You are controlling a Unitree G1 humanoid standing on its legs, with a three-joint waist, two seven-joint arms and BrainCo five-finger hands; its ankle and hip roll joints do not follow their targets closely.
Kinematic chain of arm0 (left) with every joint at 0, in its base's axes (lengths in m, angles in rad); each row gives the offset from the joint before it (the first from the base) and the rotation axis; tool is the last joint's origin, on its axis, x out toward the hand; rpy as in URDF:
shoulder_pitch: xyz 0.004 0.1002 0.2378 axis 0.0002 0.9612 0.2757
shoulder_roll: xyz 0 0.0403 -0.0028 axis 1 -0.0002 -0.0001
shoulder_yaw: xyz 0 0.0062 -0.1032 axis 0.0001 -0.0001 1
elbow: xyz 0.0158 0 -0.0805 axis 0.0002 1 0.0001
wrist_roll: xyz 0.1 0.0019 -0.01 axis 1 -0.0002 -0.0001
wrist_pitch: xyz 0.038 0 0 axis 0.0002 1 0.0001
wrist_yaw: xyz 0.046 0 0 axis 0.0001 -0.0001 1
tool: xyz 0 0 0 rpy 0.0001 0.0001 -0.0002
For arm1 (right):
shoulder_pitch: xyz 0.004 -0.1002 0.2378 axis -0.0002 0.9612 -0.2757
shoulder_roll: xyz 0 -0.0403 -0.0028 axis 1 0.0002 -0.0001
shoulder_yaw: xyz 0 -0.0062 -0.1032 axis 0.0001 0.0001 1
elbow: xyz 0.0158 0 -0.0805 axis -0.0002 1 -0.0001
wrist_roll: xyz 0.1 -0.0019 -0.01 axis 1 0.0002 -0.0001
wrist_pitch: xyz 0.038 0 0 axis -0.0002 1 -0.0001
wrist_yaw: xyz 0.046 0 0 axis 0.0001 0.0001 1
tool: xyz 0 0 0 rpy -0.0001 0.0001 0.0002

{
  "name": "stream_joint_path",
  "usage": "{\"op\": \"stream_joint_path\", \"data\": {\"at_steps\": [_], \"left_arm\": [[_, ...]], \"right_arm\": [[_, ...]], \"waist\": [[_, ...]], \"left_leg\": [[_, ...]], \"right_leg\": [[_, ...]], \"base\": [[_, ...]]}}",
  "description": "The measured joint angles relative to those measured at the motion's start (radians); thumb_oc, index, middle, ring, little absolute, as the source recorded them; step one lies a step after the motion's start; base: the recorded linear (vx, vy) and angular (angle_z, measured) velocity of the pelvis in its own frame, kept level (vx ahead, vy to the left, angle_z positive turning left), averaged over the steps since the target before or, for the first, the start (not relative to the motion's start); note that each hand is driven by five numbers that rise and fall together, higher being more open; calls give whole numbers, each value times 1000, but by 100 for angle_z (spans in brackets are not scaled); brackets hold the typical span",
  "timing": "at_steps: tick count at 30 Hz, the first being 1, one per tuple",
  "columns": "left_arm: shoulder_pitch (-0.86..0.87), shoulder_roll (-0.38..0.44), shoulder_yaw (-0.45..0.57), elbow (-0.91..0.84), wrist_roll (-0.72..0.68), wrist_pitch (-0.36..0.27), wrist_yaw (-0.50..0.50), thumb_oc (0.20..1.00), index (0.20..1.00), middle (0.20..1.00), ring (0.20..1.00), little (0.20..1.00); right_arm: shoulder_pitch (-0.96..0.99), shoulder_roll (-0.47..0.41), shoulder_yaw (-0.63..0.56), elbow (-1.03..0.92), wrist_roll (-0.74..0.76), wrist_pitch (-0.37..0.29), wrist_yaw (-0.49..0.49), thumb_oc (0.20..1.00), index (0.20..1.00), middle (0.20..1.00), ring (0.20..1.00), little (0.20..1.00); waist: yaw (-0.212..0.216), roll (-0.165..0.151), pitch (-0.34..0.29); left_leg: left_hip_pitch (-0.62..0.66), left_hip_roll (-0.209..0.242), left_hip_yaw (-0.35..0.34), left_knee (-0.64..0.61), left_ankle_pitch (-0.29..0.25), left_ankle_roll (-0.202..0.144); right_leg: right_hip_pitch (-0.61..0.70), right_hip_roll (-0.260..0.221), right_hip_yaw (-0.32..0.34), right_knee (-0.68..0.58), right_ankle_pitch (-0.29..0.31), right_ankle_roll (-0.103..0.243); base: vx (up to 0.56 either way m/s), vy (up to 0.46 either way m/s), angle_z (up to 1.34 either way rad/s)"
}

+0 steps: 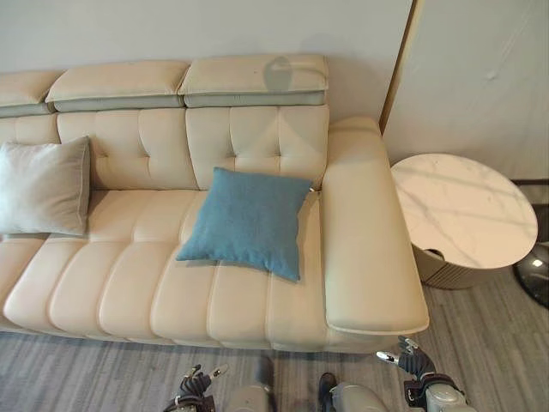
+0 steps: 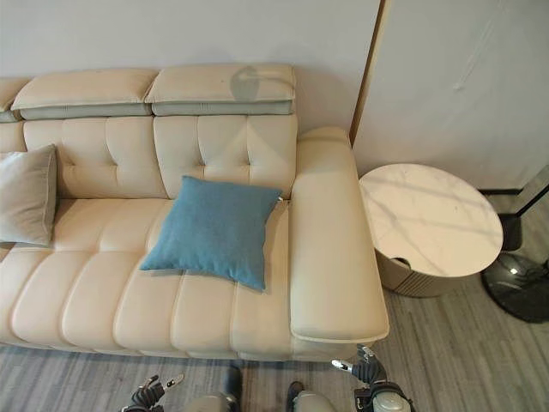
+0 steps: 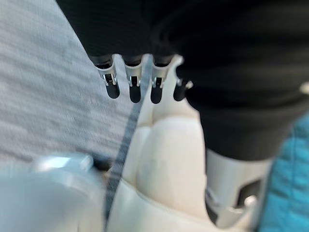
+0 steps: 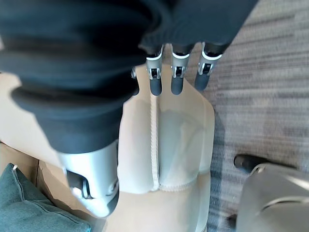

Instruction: Pick up all the scattered cushions and arrange them neatly on the sofa.

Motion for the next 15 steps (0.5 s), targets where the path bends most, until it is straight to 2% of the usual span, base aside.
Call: {"op": "stream_joint_path", "data": {"at_steps": [2,4,7,9,11,15], "left_arm": [[2,4,0,-10,6,-3,-3,1000,1000,1000,1000,1000],[5,0,0,16,7,0,-12,1000,1000,1000,1000,1000],[-21,0,-2,64,34,1,-18,1000,1000,1000,1000,1000],[-39,-1,-5,79,38,2,-25,1000,1000,1000,1000,1000],[-66,-8,-15,137,81,3,-35,1000,1000,1000,1000,1000],[-75,-9,-26,244,127,10,-46,1000,1000,1000,1000,1000]], "right_arm": [[-12,0,27,22,-10,5,11,1000,1000,1000,1000,1000],[-27,-1,24,25,-19,3,13,1000,1000,1000,1000,1000],[-27,1,24,50,-19,5,13,1000,1000,1000,1000,1000],[-26,2,24,80,-19,5,11,1000,1000,1000,1000,1000],[-31,4,22,163,-20,4,-1,1000,1000,1000,1000,1000],[-45,21,22,305,-43,1,-15,1000,1000,1000,1000,1000]], "waist": [[24,-13,10],[27,-14,12],[10,-19,5],[0,-24,3],[-22,-7,-13],[-22,5,-52]], "left_leg": [[3,6,14,22,-10,3],[7,14,19,36,-26,-2],[21,16,30,-7,-29,7],[25,14,26,-36,-10,17],[45,19,-3,-87,22,12],[80,22,-3,-100,27,5]], "right_leg": [[-4,15,44,-1,0,-3],[-2,17,48,1,1,-3],[6,14,35,-9,13,4],[7,10,23,-25,38,21],[51,17,-11,-106,73,19],[135,30,-8,-240,128,26]], "base": [[-76,-17,-51],[-72,13,-51],[-104,43,-3],[-104,91,13],[-65,92,32],[-52,123,3]]}}
